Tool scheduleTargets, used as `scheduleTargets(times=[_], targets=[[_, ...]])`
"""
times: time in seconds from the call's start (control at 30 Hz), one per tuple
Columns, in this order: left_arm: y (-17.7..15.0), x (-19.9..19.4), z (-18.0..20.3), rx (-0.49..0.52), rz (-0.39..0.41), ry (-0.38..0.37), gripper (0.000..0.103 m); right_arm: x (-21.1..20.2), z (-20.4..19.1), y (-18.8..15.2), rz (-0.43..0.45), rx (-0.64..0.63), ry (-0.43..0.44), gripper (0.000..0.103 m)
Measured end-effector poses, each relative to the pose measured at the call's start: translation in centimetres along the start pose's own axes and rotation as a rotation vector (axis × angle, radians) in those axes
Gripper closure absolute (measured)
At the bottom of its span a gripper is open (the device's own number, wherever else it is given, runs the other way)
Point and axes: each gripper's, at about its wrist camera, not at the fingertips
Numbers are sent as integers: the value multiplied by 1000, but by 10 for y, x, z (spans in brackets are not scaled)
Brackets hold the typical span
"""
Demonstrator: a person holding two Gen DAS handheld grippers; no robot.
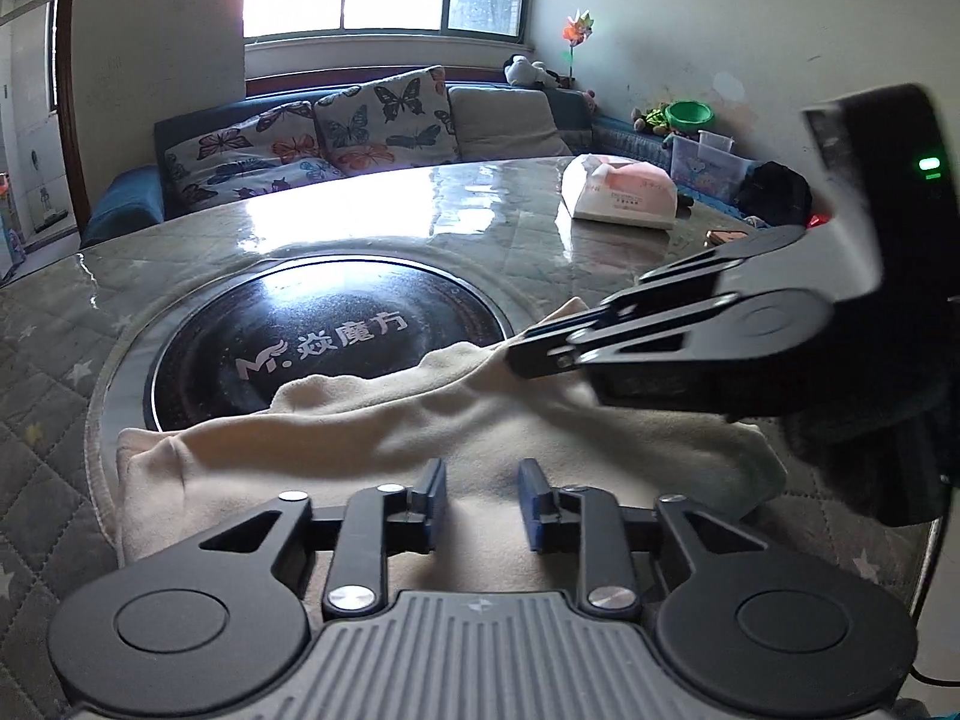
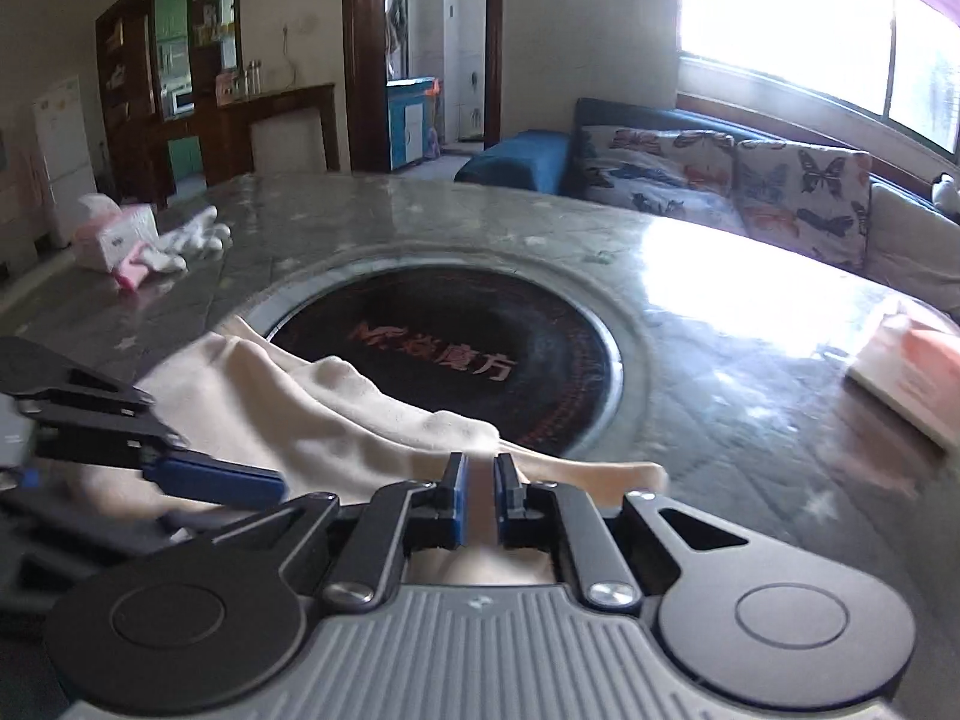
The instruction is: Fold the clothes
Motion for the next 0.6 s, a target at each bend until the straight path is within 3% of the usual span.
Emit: scheduleTargets(times=[0.17, 0.43, 0.6], targets=[[-1, -15, -10, -17, 12, 19, 66, 5, 2, 0, -13, 11, 2, 95], [-11, -34, -8, 7, 30, 22, 65, -63, -37, -16, 7, -85, 133, 94], [-20, -37, 2, 59, 35, 26, 64, -72, -57, -36, 20, -143, 129, 94]])
Point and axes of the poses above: each gripper's, at about its wrist camera, not at the fingertips, and x roughly the way its jaws point, z to its right, y to its top, and after that the axes turned 13 degrees about z, right-handed
